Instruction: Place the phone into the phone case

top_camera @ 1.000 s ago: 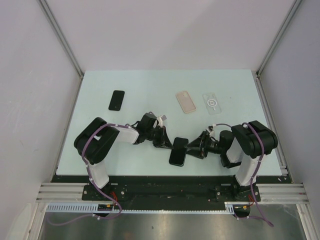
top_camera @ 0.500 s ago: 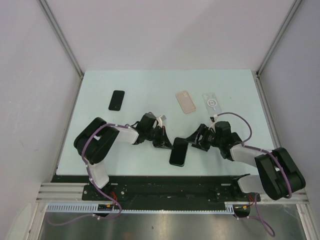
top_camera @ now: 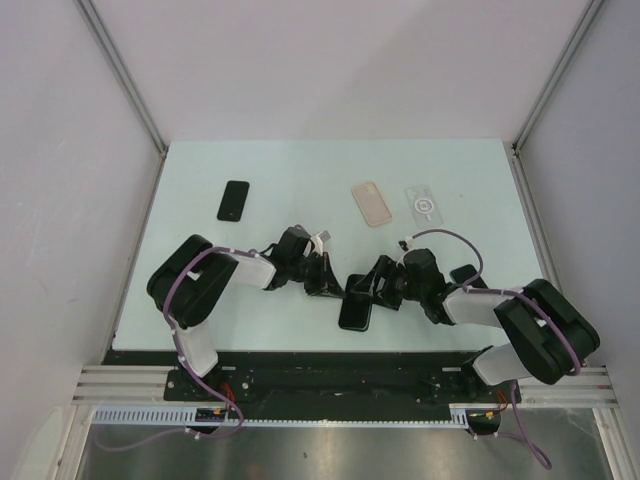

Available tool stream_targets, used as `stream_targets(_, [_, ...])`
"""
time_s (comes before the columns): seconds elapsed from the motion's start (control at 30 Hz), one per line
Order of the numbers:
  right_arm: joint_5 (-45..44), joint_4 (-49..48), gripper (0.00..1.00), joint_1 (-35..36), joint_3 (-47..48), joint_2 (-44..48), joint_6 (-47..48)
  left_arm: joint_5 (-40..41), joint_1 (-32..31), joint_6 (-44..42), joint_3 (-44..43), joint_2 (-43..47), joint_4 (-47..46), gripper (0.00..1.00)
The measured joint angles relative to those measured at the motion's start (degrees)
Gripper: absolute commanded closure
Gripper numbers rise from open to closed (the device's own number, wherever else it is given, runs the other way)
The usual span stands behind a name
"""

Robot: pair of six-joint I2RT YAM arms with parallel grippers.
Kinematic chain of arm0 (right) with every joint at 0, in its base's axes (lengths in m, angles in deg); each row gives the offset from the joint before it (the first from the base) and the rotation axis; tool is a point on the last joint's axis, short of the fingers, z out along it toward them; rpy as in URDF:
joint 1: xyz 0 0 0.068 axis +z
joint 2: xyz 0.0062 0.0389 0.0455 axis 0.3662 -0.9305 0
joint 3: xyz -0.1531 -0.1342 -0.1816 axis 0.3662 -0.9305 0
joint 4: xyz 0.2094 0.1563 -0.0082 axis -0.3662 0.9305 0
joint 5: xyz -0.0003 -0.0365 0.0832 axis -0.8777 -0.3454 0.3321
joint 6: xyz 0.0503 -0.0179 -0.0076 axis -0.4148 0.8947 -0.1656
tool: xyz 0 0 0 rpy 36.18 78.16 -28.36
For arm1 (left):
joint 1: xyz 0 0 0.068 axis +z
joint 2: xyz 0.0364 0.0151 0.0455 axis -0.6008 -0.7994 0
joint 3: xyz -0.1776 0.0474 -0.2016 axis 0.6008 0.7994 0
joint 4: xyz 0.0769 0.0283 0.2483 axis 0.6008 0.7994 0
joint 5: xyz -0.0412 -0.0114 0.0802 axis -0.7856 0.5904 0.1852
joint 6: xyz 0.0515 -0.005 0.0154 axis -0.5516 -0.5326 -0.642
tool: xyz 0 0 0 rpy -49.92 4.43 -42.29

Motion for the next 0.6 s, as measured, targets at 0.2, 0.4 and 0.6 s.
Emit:
stream_targets(0.2, [1.2,-7.5,0.34,1.0,-0.9,-3.3,-2.5,-0.5,0.4,1.0,1.0,0.0,-1.7,1.0])
stream_targets(0.4, [0.3,-4.9,0.36,1.3,-2.4,0.0,-1.5,-0.5,0.4,1.2,1.4,0.1,-2.4,1.0])
stream_targets(0.6, [-1.2,-0.4,0.53,1.3,-4.1,7.1,0.1,-0.6,0.5,1.3,1.6,0.1,-2.9,1.0])
